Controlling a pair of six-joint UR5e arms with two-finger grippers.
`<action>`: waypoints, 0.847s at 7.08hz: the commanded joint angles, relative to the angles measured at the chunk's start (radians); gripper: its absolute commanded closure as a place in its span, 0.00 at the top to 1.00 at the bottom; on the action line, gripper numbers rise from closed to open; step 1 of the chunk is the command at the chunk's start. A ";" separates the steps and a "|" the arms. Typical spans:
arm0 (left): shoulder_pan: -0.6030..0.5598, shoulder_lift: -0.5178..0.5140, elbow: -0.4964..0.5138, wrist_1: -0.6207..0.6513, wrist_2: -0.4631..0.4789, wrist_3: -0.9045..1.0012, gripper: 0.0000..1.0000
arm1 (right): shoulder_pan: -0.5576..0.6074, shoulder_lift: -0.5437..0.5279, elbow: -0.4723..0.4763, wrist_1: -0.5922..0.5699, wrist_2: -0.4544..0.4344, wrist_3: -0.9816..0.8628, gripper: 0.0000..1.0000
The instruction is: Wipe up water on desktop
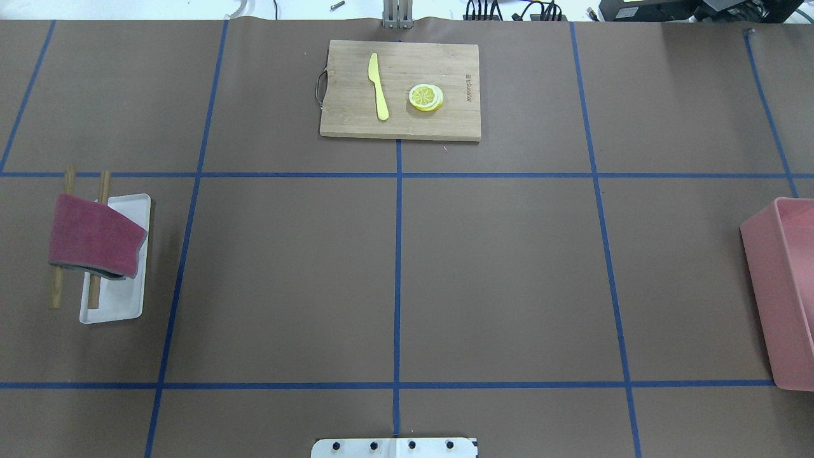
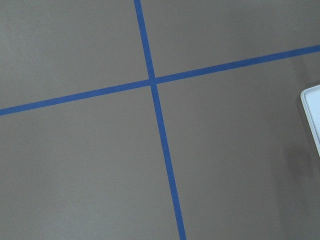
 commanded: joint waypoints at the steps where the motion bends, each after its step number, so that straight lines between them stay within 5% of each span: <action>1: -0.001 0.000 -0.009 -0.001 0.000 -0.002 0.98 | -0.001 0.000 0.001 0.000 0.002 0.004 1.00; 4: 0.000 -0.016 -0.034 -0.004 -0.002 0.002 0.98 | -0.003 0.023 0.014 0.002 0.006 0.010 1.00; 6: 0.000 0.033 -0.032 -0.141 -0.044 -0.001 0.98 | -0.003 0.022 0.024 0.000 0.006 0.012 1.00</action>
